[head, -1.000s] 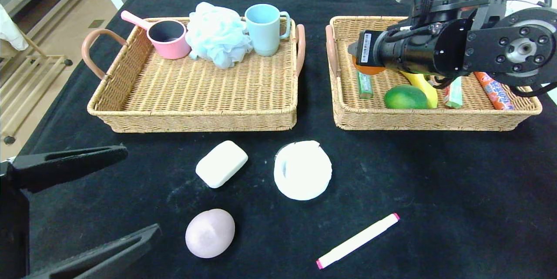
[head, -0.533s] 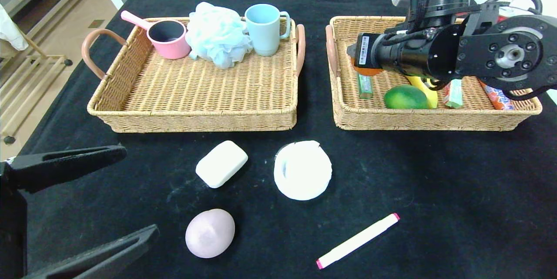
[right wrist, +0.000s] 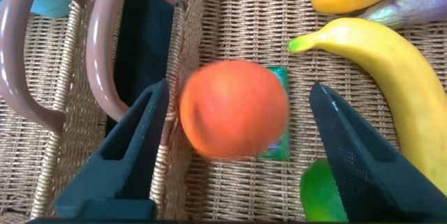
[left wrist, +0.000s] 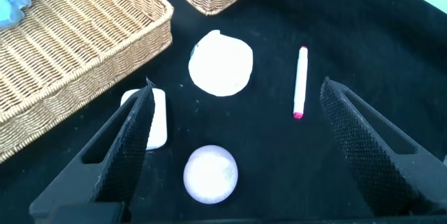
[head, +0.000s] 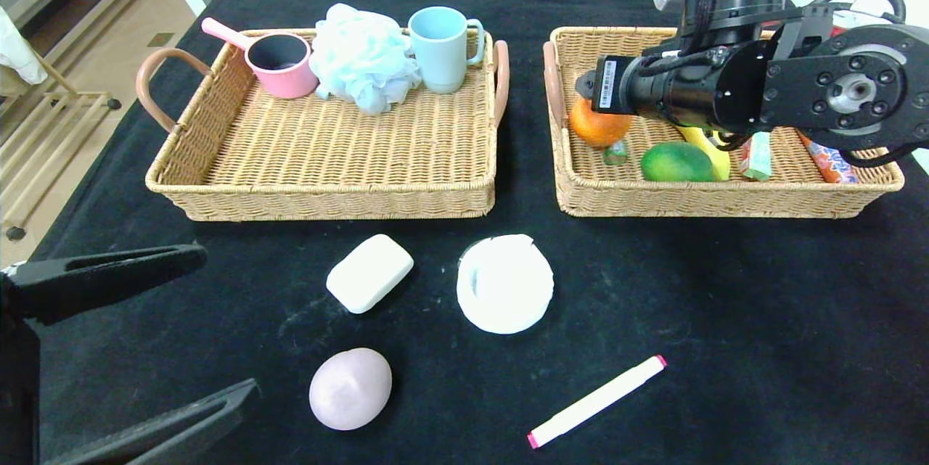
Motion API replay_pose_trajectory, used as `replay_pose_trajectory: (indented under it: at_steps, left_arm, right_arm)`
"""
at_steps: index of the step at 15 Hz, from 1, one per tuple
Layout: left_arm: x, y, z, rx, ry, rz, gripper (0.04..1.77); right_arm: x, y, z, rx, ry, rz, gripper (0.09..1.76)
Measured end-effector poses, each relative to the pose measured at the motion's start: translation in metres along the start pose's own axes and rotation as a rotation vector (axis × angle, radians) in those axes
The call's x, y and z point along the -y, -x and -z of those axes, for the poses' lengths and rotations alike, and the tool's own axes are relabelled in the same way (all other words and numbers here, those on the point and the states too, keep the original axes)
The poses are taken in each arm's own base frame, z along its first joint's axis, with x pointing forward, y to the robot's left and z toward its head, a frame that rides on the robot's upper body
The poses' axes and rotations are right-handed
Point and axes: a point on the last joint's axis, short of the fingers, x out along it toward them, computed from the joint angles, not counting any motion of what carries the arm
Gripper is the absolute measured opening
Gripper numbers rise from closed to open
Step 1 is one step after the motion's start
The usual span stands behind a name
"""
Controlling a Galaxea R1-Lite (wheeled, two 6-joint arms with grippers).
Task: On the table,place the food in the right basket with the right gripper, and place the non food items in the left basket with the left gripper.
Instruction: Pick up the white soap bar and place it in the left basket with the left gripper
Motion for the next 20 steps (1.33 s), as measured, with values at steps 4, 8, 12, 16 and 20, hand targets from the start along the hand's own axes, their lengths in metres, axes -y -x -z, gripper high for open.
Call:
replay_pose_trajectory:
  at_steps: [4,8,12,16,20]
  left_arm:
    - [0.0,0.0,0.0,0.001,-0.008,0.0,1.72]
    - [0.0,0.0,0.001,-0.004,-0.006,0.001,1.72]
    - [0.0,0.0,0.001,-0.009,-0.005,0.002,1.72]
    - [0.0,-0.002,0.001,-0.011,-0.003,0.003,1.72]
    - [0.0,-0.001,0.0,-0.007,-0.007,-0.002,1.72]
  right_arm:
    - [0.0,0.0,0.002,-0.008,0.005,0.002,1.57]
    - [0.0,0.01,0.005,-0.034,0.017,-0.005,1.63]
    - [0.0,0.04,0.017,-0.112,0.06,-0.033,1.66]
    - [-0.007,0.083,0.032,-0.16,0.102,-0.108,1.68]
    - [-0.005,0.113,0.039,-0.139,0.101,-0.168,1.69]
